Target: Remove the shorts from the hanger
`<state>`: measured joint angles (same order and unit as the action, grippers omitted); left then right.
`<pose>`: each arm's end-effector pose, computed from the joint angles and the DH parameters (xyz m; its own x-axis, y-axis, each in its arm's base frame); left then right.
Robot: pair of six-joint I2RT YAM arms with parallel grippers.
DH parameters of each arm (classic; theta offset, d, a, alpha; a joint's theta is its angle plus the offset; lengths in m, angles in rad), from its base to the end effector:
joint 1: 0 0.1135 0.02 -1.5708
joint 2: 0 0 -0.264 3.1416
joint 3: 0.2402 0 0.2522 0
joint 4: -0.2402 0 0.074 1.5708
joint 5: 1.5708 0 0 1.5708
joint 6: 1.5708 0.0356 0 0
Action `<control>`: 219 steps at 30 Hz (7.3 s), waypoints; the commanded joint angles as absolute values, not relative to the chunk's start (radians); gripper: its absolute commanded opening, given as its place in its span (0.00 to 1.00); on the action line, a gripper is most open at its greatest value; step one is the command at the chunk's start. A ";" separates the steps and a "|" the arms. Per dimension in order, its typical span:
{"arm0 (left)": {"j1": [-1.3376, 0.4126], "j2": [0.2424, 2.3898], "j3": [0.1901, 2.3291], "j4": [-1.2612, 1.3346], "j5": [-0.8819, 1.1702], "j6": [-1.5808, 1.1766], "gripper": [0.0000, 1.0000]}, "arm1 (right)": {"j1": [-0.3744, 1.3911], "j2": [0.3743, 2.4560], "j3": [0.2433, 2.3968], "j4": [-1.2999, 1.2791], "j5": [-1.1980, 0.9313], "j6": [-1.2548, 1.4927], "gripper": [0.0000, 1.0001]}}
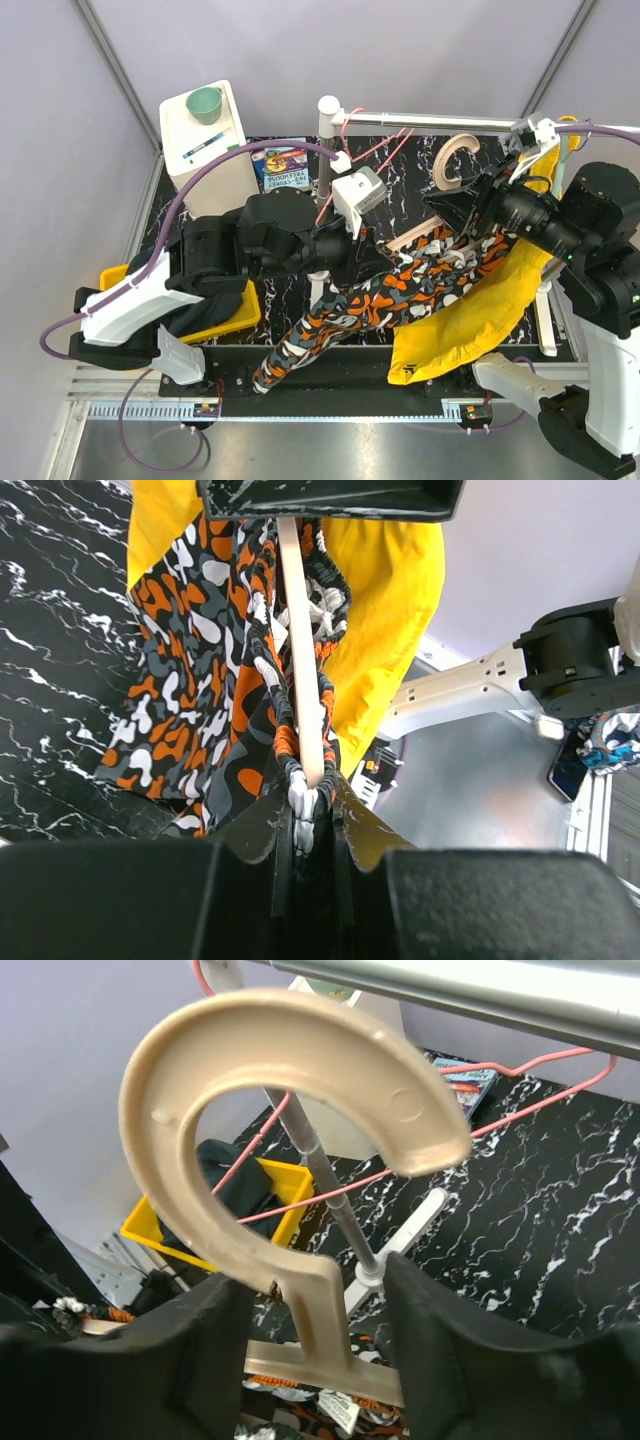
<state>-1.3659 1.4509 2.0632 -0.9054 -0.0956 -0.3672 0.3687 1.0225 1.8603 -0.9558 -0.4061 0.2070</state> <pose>0.0561 -0.2531 0.5339 -0.3981 0.1592 -0.9034 0.8712 0.3741 -0.3180 0.0954 0.0519 0.5484 -0.2507 0.1056 -0.9623 -0.6596 0.7090 0.2496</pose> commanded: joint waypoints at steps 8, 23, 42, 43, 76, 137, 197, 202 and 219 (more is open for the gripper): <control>-1.365 1.457 2.148 -0.784 -0.006 -0.414 0.47 | 0.373 0.902 1.700 -0.732 -0.299 0.163 0.05; -1.332 1.416 2.106 -0.769 -0.078 -0.511 0.51 | 0.374 0.871 1.661 -0.750 -0.298 0.121 0.00; -1.331 1.408 2.088 -0.821 -0.118 -0.520 0.13 | 0.373 0.861 1.669 -0.762 -0.278 0.117 0.00; -1.331 1.407 2.088 -0.821 -0.121 -0.520 0.01 | 0.374 0.859 1.663 -0.762 -0.276 0.117 0.00; -1.331 1.123 1.773 -0.670 -0.031 -0.506 0.00 | 0.373 0.815 1.644 -0.723 0.005 0.534 0.00; -0.416 1.037 1.883 -1.209 -0.561 -0.623 0.00 | 0.373 0.900 1.944 -0.563 -0.224 0.597 0.00; -0.145 0.862 1.201 -0.762 -0.478 -0.612 0.00 | 0.373 0.974 1.960 -0.589 -0.402 0.703 0.00; 0.027 0.871 1.118 -0.756 -0.312 -0.725 0.00 | 0.374 0.980 1.971 -0.607 -0.410 0.709 0.00; 0.118 0.856 1.060 -0.879 -0.310 -0.903 0.75 | 0.373 0.977 1.934 -0.595 -0.416 0.706 0.00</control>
<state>0.1123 0.8894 1.0065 -0.8429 -0.2928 -0.8459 0.3702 0.9752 1.9419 -0.6296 -0.4049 0.7052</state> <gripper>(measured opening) 0.620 0.252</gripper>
